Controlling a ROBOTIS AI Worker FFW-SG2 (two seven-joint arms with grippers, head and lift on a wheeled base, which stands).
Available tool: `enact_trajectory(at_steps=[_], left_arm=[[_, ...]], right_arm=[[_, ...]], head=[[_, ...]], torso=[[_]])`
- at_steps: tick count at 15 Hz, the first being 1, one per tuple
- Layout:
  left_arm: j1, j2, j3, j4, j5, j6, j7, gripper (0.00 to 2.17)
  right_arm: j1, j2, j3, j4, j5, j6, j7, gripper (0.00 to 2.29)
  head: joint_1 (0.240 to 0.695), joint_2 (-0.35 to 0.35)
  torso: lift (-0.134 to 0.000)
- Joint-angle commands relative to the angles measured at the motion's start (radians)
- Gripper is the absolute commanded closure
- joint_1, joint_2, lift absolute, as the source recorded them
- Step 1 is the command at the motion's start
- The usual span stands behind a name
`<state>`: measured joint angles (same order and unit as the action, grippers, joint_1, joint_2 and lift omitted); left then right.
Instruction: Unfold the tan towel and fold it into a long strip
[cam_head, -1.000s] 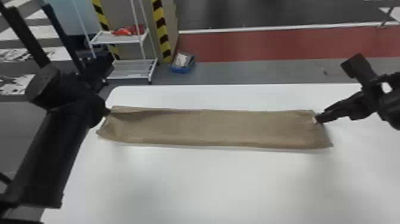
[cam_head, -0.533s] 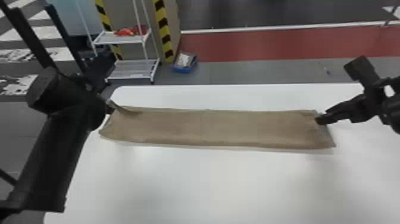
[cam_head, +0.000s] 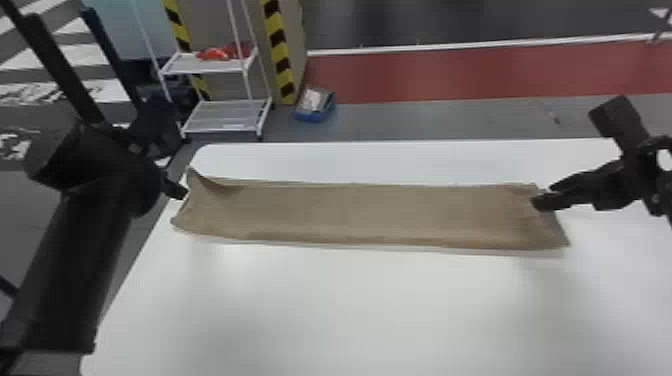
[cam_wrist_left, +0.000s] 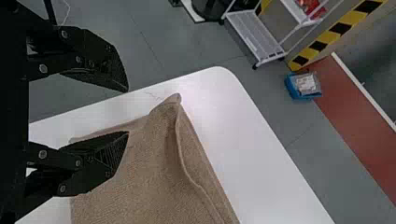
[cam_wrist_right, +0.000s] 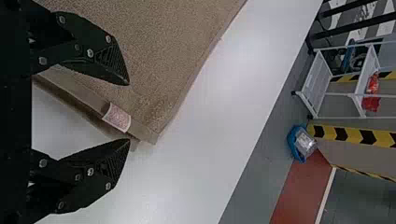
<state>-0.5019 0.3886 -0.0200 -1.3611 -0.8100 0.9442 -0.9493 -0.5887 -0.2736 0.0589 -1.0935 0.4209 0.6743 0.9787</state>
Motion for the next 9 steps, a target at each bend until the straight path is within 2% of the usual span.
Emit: enact_trajectory(at_steps=[1,3,6,9], left_arm=[[0.003,0.033,0.061,0.000,0.051,0.000,-0.091,0.58],[0.017,0.061,0.083,0.008,0.100,0.000,-0.143,0.58],[0.005,0.055,0.117,0.080,0.160,-0.009,-0.157,0.60],[-0.024,0.035,0.107,0.152,0.164,-0.049,-0.140,0.60]], right_arm=[[0.007,0.008,0.001,-0.019,-0.001,0.003,0.000,0.54],[0.007,0.010,0.001,-0.019,-0.001,0.000,-0.002,0.54],[0.009,0.010,0.004,-0.019,-0.001,0.003,0.000,0.54],[0.020,0.011,0.001,-0.029,-0.001,0.006,0.002,0.54]], head=[[0.695,0.154],[0.695,0.165],[0.695,0.177],[0.695,0.179]], torso=[[-0.123],[-0.123],[-0.123],[-0.123]])
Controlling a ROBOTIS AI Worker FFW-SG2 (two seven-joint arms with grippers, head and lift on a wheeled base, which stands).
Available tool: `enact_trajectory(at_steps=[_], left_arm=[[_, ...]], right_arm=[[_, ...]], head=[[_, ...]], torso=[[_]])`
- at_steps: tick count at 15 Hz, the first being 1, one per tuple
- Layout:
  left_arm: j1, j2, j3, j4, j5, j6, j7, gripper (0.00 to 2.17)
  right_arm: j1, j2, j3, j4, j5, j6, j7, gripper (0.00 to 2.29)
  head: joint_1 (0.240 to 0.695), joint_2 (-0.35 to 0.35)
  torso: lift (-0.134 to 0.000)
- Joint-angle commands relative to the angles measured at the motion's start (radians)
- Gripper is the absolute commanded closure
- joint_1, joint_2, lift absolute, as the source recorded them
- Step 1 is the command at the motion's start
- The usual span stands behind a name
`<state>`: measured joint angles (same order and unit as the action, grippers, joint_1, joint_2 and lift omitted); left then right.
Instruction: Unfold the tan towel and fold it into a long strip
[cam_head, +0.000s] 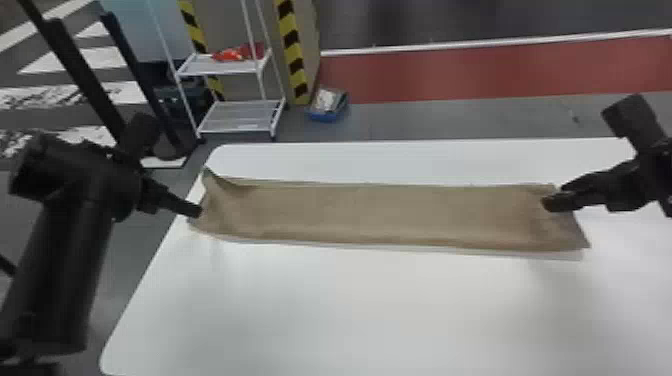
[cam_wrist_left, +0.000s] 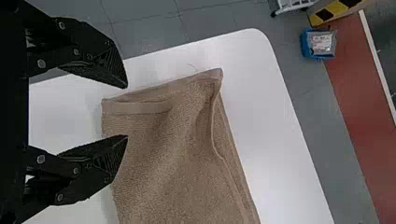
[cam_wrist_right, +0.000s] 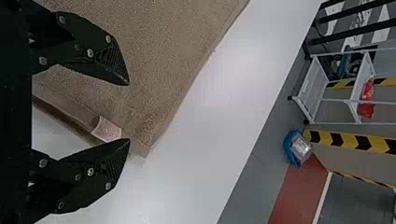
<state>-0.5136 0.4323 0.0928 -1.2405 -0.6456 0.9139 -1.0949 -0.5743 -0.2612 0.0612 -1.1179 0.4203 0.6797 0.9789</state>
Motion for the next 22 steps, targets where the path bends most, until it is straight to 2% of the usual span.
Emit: enact_trajectory(at_steps=[1,3,5,6,12,13,14,15,18,20,21,22], left_arm=[[-0.020,-0.014,-0.007,0.050,-0.002,-0.025,0.013,0.60],[-0.029,-0.020,-0.008,0.076,0.000,-0.059,0.024,0.60],[-0.031,-0.024,-0.008,0.090,-0.011,-0.065,0.026,0.93],[-0.036,-0.024,-0.010,0.102,-0.016,-0.065,0.026,1.02],[-0.036,-0.017,-0.010,0.135,-0.028,-0.083,0.015,1.02],[-0.034,-0.017,-0.010,0.133,-0.026,-0.083,0.009,1.27],[-0.031,-0.017,-0.008,0.127,-0.019,-0.080,0.020,1.72],[-0.023,-0.015,-0.002,0.115,-0.019,-0.071,0.017,1.88],[0.029,0.008,0.019,0.043,-0.008,-0.059,-0.031,1.89],[0.063,0.013,0.056,0.012,-0.003,-0.059,-0.011,1.86],[0.087,0.013,0.065,-0.017,0.012,-0.046,0.030,1.39],[0.109,0.009,0.082,-0.031,0.017,-0.034,0.049,0.79]], right_arm=[[0.008,-0.001,-0.001,-0.005,0.000,0.001,0.001,0.54],[0.010,-0.003,-0.003,-0.005,0.000,-0.002,0.001,0.54],[0.010,-0.003,-0.003,-0.005,0.000,-0.002,0.001,0.54],[0.010,-0.003,-0.003,-0.005,0.000,-0.002,0.001,0.54],[0.008,0.000,-0.003,-0.005,-0.001,-0.005,0.000,0.54],[0.008,0.000,-0.003,-0.005,-0.003,-0.005,0.001,0.54],[0.008,0.000,-0.003,-0.005,-0.006,-0.005,0.000,0.54],[0.008,0.000,-0.003,-0.005,-0.006,-0.005,0.000,0.54],[0.007,0.005,-0.001,-0.005,-0.006,-0.012,-0.003,0.54],[-0.001,0.007,0.002,-0.005,-0.006,-0.012,-0.003,0.54],[-0.003,0.010,0.005,-0.005,-0.006,-0.012,-0.003,0.54],[-0.003,0.013,0.006,-0.005,-0.006,-0.012,-0.003,0.54]], head=[[0.695,0.178],[0.695,0.172],[0.695,0.168],[0.695,0.167],[0.695,0.174],[0.695,0.174],[0.695,0.174],[0.695,0.175],[0.695,0.176],[0.695,0.182],[0.695,0.192],[0.695,0.192]], torso=[[-0.123],[-0.123],[-0.123],[-0.123],[-0.123],[-0.123],[-0.123],[-0.123],[-0.123],[-0.123],[-0.123],[-0.123]])
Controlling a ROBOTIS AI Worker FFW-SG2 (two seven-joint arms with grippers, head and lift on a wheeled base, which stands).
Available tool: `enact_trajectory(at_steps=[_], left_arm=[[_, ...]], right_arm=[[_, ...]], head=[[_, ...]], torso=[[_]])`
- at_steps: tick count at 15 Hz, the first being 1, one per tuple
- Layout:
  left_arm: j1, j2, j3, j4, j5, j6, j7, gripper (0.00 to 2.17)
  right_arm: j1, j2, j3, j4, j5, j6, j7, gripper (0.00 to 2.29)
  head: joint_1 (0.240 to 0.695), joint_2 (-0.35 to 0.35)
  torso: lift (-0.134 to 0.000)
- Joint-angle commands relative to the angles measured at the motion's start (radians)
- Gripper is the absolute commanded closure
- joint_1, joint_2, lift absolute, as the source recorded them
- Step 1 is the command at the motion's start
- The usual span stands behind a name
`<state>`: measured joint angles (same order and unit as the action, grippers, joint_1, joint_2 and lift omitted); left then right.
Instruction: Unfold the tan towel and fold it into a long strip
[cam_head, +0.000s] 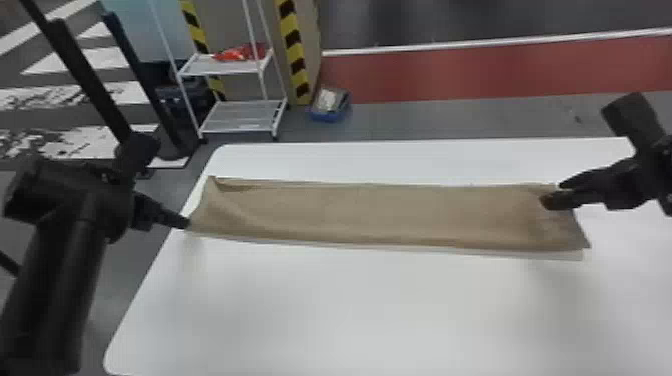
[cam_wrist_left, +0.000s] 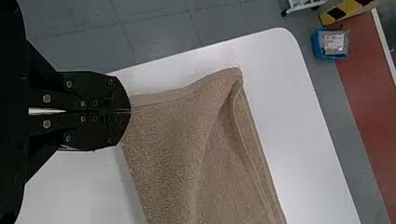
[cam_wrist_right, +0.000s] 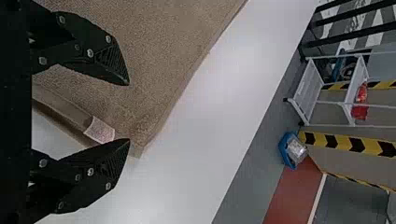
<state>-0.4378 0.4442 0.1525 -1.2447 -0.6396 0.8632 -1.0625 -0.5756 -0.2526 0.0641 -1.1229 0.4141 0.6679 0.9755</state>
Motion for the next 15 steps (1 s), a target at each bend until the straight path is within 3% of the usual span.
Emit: enact_trajectory(at_steps=[1,9,11,13,15], left_arm=[[0.036,-0.007,0.025,-0.038,0.018,0.041,0.032,0.55],[0.036,-0.016,0.035,-0.098,0.043,0.115,0.104,0.49],[0.062,-0.024,0.044,-0.171,0.095,0.161,0.116,0.49],[0.076,-0.052,0.047,-0.211,0.124,0.161,0.156,0.49],[0.076,-0.075,0.045,-0.211,0.143,0.060,0.191,0.49]], right_arm=[[-0.001,0.004,0.006,0.000,0.000,0.000,0.000,0.54],[0.000,0.003,0.003,0.000,0.002,0.009,0.002,0.54],[0.000,0.003,0.003,0.000,0.003,0.013,0.002,0.54],[-0.003,0.004,0.010,0.000,0.005,0.013,0.002,0.54],[-0.003,0.006,0.010,0.000,0.005,0.013,0.002,0.54]], head=[[0.695,0.209],[0.695,0.219],[0.695,0.222],[0.695,0.217],[0.695,0.202]], torso=[[-0.123],[-0.123],[-0.123],[-0.123],[-0.123]])
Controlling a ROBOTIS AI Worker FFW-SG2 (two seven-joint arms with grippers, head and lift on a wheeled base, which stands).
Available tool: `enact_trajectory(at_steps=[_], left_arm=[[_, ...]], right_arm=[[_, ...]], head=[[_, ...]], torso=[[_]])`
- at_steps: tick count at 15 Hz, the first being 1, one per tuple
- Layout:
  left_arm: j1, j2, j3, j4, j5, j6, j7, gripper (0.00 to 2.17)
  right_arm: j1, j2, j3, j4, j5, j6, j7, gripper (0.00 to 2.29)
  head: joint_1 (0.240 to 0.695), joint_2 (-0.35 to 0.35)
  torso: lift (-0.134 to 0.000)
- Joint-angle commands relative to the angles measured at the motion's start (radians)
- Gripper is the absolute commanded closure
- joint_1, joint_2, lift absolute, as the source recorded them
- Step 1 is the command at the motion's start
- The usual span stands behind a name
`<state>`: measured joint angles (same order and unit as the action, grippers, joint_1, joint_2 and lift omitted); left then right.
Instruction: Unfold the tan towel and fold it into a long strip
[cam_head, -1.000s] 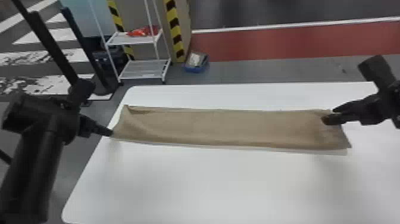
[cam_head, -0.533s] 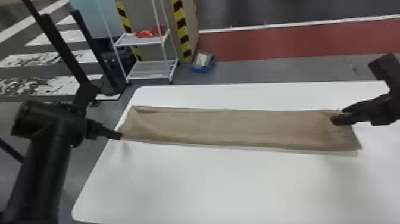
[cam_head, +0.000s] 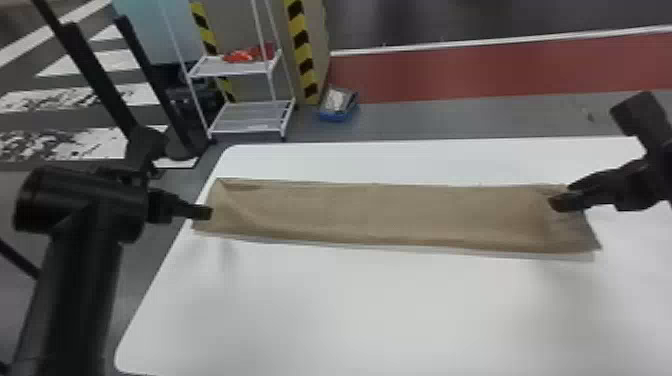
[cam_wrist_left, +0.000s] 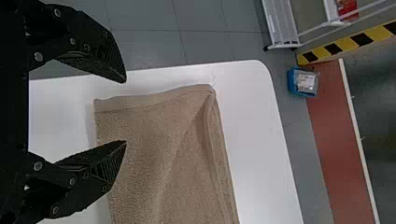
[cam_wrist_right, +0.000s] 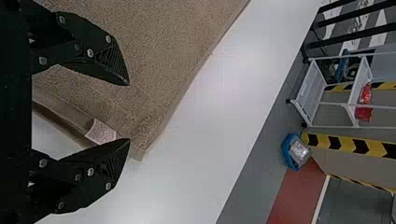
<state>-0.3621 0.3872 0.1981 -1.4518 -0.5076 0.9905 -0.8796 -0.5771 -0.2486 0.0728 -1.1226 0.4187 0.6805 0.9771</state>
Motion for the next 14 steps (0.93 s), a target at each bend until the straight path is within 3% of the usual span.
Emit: enact_trajectory(at_steps=[1,4,6,11,14], left_arm=[[-0.018,-0.022,-0.017,-0.004,0.009,-0.114,0.024,0.49],[-0.089,-0.039,-0.094,0.024,-0.011,-0.123,0.073,0.46],[-0.144,-0.057,-0.144,0.110,-0.058,-0.144,0.079,0.46],[-0.221,-0.087,-0.144,0.324,-0.118,-0.417,0.085,0.46],[-0.256,-0.087,-0.146,0.384,-0.147,-0.454,0.065,0.46]], right_arm=[[-0.001,0.002,0.001,0.000,0.002,0.003,0.000,0.54],[0.013,-0.005,-0.011,0.000,0.005,0.006,0.002,0.54],[0.020,-0.006,-0.013,0.000,0.005,0.012,0.006,0.54],[0.025,-0.006,-0.013,-0.002,0.005,0.028,0.009,0.54],[0.029,-0.006,-0.016,-0.031,0.003,0.064,0.014,0.54]], head=[[0.695,0.197],[0.695,0.172],[0.695,0.147],[0.695,0.119],[0.695,0.110]], torso=[[-0.123],[-0.123],[-0.123],[-0.123],[-0.123]])
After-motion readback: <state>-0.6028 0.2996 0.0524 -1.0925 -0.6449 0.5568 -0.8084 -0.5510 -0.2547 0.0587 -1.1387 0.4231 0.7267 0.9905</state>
